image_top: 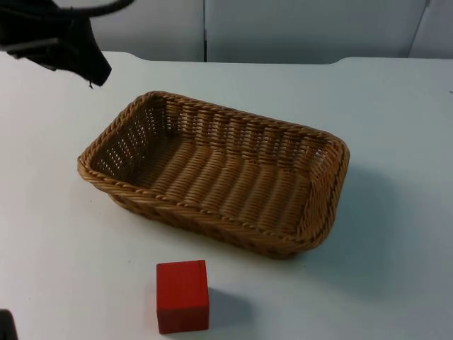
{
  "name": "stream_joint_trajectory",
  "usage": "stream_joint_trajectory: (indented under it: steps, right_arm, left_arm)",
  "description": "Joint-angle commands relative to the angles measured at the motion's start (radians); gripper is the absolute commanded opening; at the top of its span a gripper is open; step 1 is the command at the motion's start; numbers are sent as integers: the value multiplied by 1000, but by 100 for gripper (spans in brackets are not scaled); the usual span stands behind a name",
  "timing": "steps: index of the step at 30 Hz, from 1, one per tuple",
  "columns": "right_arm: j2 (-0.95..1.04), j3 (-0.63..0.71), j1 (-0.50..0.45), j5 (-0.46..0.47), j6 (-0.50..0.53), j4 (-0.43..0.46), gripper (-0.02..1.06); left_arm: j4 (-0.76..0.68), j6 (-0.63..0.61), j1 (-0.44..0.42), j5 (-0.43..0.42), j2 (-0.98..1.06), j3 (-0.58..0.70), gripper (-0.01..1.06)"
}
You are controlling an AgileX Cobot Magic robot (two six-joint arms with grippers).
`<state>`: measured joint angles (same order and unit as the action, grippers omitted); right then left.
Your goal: Pick up the basket with the left hand and place the cube into the basket with the right hand.
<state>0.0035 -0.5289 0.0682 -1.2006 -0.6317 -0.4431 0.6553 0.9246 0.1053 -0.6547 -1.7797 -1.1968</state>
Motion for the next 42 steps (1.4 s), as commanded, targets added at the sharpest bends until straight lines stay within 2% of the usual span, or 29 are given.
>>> stream_joint_trajectory:
  steps: [1,7,11,17,22,24,25,26,29,30,31,35,36,39,42]
  right_arm:
    - [-3,8,-9,9,8,-2,0]
    - [-3,8,-9,9,8,-2,0]
    - [-3,8,-9,9,8,-2,0]
    - [-3,8,-9,9,8,-2,0]
    - [-3,8,-9,9,8,-2,0]
    - [-3,8,-9,9,8,-2,0]
    - [-3,8,-9,9,8,-2,0]
    - [-3,8,-9,9,8,-2,0]
    - [-3,8,-9,9,8,-2,0]
    - [-3,8,-9,9,8,-2,0]
    - [-3,8,-9,9,8,-2,0]
    - [-3,8,-9,9,8,-2,0]
    - [-3,8,-9,9,8,-2,0]
    - [-3,8,-9,9,8,-2,0]
    - [-3,8,-9,9,8,-2,0]
  left_arm:
    - [-7,41,8,60,-61,-10,73]
    - [12,38,8,73,-183,-76,73]
    - [91,14,10,12,-262,-141,73]
    - [102,16,37,76,-299,-142,73]
    - [97,13,39,94,-338,-142,71]
    - [95,10,39,99,-350,-142,68]
    - [95,8,39,102,-356,-142,61]
    - [95,3,39,112,-365,-142,53]
    - [95,-91,39,146,-376,-142,8]
    - [95,-91,39,146,-376,-142,8]
    - [99,-125,39,149,-371,-148,0]
    - [93,-302,39,56,-360,-219,0]
    - [93,-302,39,56,-360,-219,0]
    - [81,-420,39,-2,-317,-274,0]
    - [37,-503,38,-4,-272,-281,0]
